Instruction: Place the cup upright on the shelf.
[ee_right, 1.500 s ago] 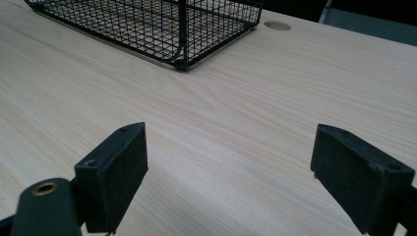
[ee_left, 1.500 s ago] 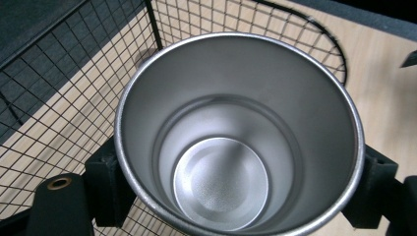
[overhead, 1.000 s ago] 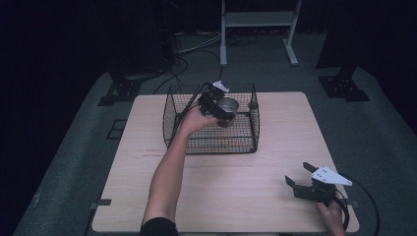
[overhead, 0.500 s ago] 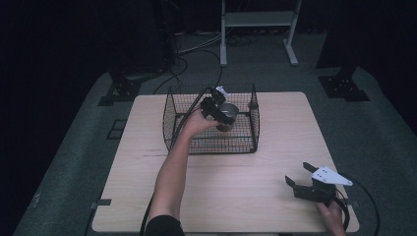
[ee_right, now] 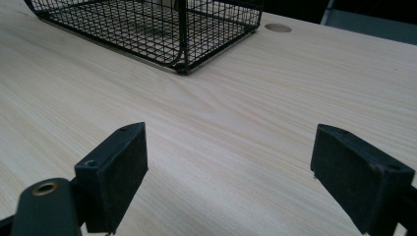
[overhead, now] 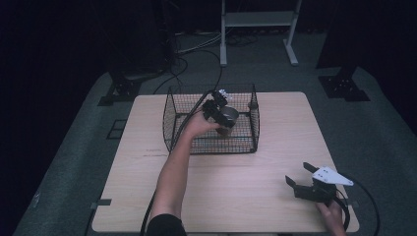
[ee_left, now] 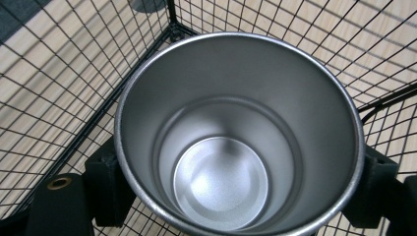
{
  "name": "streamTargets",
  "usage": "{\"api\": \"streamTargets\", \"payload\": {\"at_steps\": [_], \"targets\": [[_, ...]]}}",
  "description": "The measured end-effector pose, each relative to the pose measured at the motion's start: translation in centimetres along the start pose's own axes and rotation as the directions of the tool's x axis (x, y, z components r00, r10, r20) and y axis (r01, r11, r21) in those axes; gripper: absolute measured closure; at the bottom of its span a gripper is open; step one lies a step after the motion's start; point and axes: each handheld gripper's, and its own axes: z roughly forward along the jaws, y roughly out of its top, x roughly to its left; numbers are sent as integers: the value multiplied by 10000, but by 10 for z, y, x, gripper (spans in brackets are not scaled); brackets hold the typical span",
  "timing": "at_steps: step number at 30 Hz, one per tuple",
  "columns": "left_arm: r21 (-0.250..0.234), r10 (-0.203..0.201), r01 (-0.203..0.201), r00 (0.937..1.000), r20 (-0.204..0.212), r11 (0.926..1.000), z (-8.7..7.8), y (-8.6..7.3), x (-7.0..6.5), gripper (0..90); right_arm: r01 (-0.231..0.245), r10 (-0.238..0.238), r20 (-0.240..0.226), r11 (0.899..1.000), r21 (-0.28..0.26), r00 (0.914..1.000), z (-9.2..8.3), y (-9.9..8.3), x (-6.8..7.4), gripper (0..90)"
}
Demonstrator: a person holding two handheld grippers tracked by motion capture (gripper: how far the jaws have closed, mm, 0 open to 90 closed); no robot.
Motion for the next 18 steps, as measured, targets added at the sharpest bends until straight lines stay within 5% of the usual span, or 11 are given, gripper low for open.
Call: {"api": "streamTargets", "payload": {"at_steps": [18], "targets": [[597, -220, 218, 9998, 29, 9980, 16, -13, 9, 177, 118, -118, -68, 9999, 7, 9999, 0, 0, 1, 134]]}}
